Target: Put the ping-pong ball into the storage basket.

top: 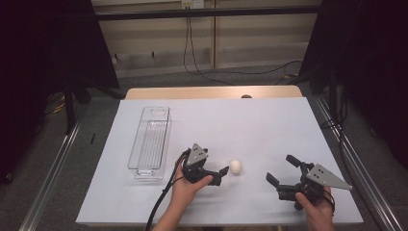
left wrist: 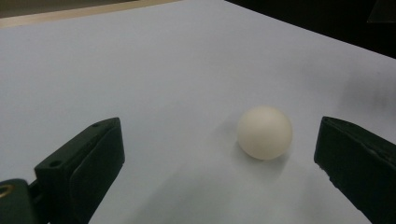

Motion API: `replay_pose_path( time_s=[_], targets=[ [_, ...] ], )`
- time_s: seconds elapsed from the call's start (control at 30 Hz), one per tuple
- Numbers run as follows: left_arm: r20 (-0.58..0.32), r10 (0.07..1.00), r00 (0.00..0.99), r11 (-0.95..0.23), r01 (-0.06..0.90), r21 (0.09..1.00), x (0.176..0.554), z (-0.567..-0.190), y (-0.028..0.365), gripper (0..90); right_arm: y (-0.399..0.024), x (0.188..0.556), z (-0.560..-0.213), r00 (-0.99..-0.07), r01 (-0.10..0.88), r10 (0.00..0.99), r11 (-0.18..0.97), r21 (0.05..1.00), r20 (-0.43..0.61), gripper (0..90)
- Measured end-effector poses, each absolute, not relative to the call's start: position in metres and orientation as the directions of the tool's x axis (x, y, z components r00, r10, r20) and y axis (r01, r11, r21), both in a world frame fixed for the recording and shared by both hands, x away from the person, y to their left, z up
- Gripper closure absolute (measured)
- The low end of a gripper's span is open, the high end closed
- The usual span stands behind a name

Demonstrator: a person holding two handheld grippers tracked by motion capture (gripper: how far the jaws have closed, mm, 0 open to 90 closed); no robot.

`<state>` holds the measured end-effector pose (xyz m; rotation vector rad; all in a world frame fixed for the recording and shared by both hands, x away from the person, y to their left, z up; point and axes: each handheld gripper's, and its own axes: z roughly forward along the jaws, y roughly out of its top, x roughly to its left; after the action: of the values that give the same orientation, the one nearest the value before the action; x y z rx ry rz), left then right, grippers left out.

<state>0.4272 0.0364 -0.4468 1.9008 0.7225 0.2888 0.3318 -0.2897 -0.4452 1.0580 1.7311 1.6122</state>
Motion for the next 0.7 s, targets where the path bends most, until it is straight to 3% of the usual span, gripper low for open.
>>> replay_pose_path(
  time_s=[0.7],
  targets=[
    [-0.121,0.597,0.793,-0.311,0.367,0.877,0.4297,-0.4474,0.027,2.2,-0.2901,0.332,-0.4451,-0.545,0.177,0.83,-0.025,0.984,0.119,0.4]
  ],
)
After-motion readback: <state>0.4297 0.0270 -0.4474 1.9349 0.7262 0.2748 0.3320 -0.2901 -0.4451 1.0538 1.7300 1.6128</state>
